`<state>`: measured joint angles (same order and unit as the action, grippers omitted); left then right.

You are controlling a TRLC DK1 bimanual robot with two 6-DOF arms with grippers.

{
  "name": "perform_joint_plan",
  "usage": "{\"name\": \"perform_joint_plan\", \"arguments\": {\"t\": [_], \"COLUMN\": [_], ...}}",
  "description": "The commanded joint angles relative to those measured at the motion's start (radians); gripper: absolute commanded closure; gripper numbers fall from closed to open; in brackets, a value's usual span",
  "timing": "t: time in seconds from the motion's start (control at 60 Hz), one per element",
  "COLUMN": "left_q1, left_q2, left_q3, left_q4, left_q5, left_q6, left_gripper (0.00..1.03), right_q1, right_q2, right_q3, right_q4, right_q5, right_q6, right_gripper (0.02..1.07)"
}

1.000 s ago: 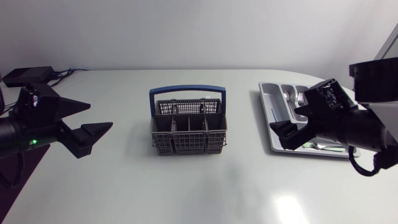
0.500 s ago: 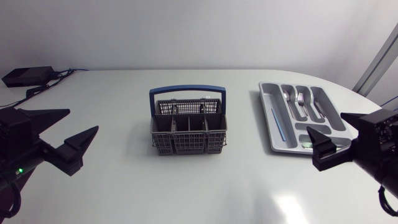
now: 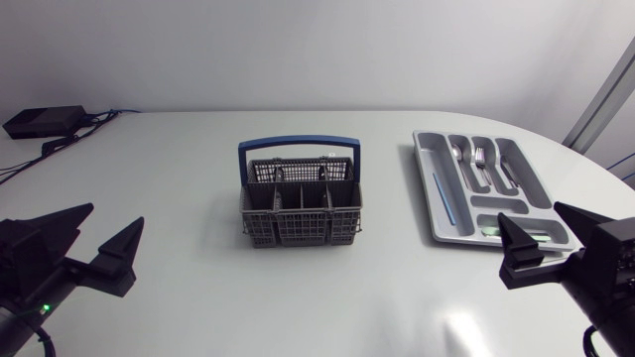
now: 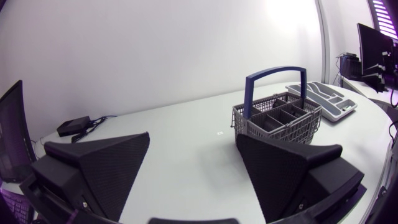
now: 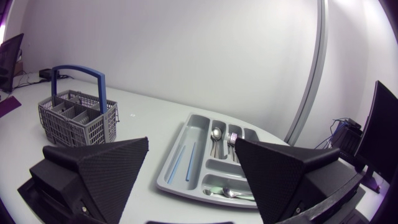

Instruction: Unload the cutlery basket into the drawer organizer.

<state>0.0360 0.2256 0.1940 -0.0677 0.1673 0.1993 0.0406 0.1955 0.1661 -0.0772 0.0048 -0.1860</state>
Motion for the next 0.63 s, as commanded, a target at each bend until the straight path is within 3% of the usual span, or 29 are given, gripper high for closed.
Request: {"name": "perform_joint_plan", "arguments": {"t": [0.0,0.333,0.617], "left_q1": [-0.011,-0.036,-0.036], "left_q2": [-0.044,-0.226,-0.226], "left_q3": [-0.050,-0.194,-0.194], "left_q4": [0.024,0.068,0.068], "left_q5": [-0.029,-0.167,-0.167], "left_q6": [-0.063,-0.199,-0.199], "left_gripper": [0.05,0.05,0.05], "right_q1": [-0.012,-0.041,-0.041], "right_q2": [-0.043,-0.196,-0.196], "right_q3": [-0.049,-0.166,-0.166], "right_q4": [0.024,0.077,0.077], "right_q5": [0.002,-0.005,-0.005], "right_q6": [0.063,0.186,0.186], "right_gripper": [0.07,0.07,0.07]}}
